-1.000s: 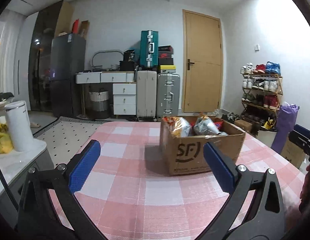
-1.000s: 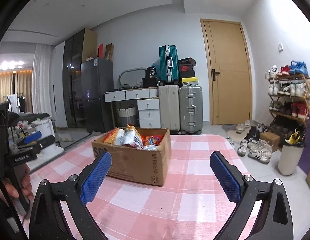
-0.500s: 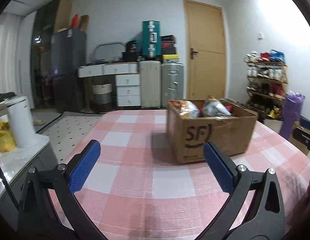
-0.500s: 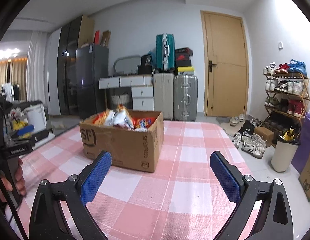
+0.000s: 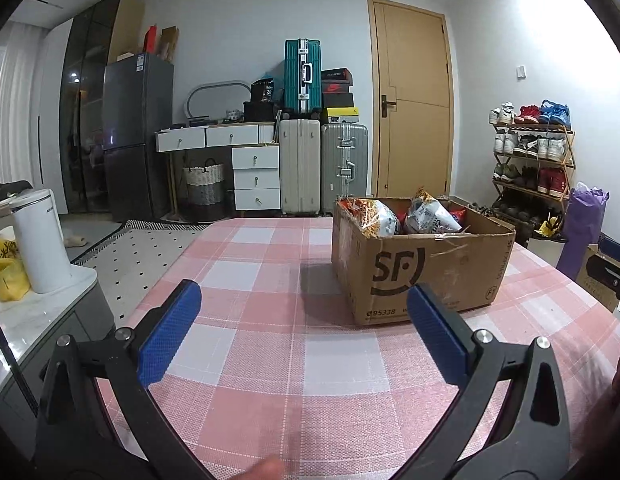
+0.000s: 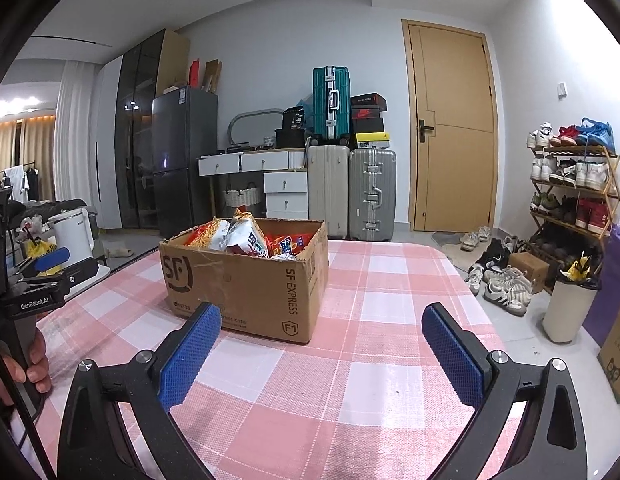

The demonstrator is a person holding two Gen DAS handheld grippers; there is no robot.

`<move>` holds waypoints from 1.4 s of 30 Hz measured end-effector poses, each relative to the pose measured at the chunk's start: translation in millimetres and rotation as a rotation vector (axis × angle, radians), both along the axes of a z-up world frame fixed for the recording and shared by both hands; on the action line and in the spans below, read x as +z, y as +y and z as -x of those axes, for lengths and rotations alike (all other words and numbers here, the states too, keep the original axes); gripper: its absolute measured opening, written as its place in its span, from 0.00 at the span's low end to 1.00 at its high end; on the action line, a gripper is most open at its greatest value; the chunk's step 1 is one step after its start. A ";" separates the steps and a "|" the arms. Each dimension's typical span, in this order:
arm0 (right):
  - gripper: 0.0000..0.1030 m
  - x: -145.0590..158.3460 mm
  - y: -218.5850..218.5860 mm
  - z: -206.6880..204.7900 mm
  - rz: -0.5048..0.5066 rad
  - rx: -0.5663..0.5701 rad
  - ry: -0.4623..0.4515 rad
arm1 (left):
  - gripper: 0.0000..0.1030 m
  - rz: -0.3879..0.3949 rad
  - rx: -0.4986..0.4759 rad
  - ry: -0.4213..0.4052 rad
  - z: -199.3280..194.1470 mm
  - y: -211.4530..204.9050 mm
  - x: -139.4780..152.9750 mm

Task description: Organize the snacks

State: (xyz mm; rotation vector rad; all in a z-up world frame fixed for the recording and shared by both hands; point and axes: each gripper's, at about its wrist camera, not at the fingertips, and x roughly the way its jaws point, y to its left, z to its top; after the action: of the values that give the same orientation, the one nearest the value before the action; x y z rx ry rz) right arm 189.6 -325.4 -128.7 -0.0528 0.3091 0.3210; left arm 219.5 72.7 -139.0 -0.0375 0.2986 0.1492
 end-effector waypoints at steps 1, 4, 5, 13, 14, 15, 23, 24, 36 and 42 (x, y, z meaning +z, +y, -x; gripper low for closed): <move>0.99 0.0 1.3 0.9 0.003 0.000 0.000 | 1.00 0.000 0.000 -0.001 -0.2 -0.3 -0.3; 0.99 -0.1 0.8 0.8 0.004 0.001 -0.001 | 1.00 -0.001 0.000 0.001 0.4 -0.2 -0.6; 0.99 -0.2 0.0 0.6 0.004 0.000 -0.001 | 1.00 -0.001 0.000 -0.001 0.8 -0.3 0.0; 0.99 -0.2 0.7 0.9 0.004 0.000 -0.002 | 1.00 0.000 0.000 -0.001 2.2 -0.2 -0.3; 0.99 -0.4 -0.6 0.2 0.004 0.000 -0.002 | 1.00 0.000 0.000 -0.002 2.5 -0.1 -0.1; 0.99 -0.3 0.7 0.9 0.003 0.000 -0.001 | 1.00 0.000 0.000 -0.002 2.3 -0.2 -0.3; 0.99 -0.4 -0.3 0.6 0.003 0.000 -0.002 | 1.00 0.000 0.001 -0.002 2.6 -0.1 -0.6; 0.99 -0.3 0.5 1.0 0.003 0.000 -0.002 | 1.00 0.000 0.001 -0.002 2.5 -0.2 -0.8; 0.99 -0.8 -0.8 0.4 0.004 0.000 -0.002 | 1.00 0.001 0.001 -0.003 4.1 0.5 -0.1; 0.99 -0.4 -0.4 0.1 0.005 -0.002 -0.004 | 1.00 0.001 0.001 -0.004 4.5 0.3 0.4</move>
State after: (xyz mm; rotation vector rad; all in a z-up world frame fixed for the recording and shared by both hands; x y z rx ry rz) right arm 189.5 -325.8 -129.1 -0.0578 0.3058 0.3185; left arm 215.0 72.9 -138.6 -0.0386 0.2950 0.1504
